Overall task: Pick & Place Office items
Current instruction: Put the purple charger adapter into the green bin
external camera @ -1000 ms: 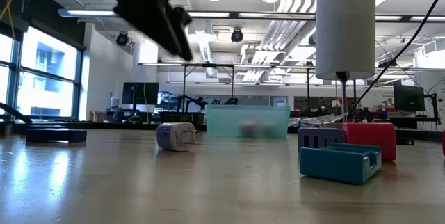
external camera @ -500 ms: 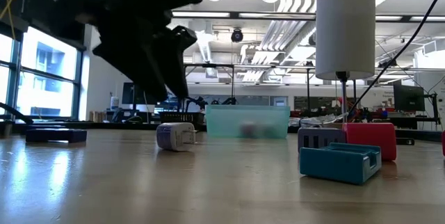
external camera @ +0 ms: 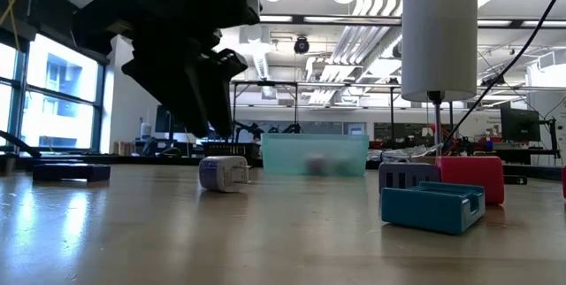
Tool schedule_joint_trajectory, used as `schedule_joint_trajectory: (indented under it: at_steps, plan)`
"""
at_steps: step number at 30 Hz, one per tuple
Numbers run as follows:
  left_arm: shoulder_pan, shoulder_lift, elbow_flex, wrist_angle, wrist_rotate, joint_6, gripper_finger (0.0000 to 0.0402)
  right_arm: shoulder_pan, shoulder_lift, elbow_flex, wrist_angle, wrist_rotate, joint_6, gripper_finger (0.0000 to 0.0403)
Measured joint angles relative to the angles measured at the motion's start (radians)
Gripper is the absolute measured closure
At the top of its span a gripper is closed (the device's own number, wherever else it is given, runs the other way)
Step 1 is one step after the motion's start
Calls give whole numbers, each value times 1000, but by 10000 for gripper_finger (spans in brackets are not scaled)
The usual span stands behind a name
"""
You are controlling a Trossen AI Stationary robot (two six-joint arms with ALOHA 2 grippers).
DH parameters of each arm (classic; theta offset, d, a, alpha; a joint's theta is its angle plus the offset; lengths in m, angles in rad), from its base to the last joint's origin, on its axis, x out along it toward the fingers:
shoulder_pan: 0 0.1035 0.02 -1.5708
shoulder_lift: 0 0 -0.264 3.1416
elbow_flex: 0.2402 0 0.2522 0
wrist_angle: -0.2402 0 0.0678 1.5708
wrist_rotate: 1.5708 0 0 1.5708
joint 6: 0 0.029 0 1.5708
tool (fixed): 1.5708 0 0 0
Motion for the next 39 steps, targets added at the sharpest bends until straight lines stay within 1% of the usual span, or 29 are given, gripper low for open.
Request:
schedule_joint_trajectory:
  at_steps: [4, 6, 9, 12, 14, 17, 20, 23, 32, 39]
  plan:
    - [0, 0, 0, 1, 17, 18, 214, -3, 0, 0, 0, 6, 0, 133]
    - [0, 0, 0, 1, 13, 50, 214, -8, 0, 0, 1, 6, 0, 133]
    - [0, 7, 0, 4, 5, 53, 213, -12, 0, 0, 10, 6, 0, 133]
    - [0, 20, -2, 3, 5, 53, 204, -11, 0, 0, 15, 5, 0, 133]
    - [0, 34, -2, 5, 4, 53, 188, -11, 0, 0, 15, 5, 0, 133]
    - [0, 66, -2, 15, -6, 53, 153, -11, 0, 0, 13, 5, 0, 133]
    - [0, 90, -2, 18, -34, 67, 118, -11, 0, 0, 2, 5, 0, 133]
    - [0, 97, -2, 19, -83, 79, 98, -11, 0, 0, -6, 5, 0, 133]
    - [0, 99, -2, 38, -89, -8, 92, -11, 0, 0, -7, 5, 0, 133]
    - [0, 123, -1, 52, -87, 49, 92, -11, 0, 0, -8, 5, 0, 133]
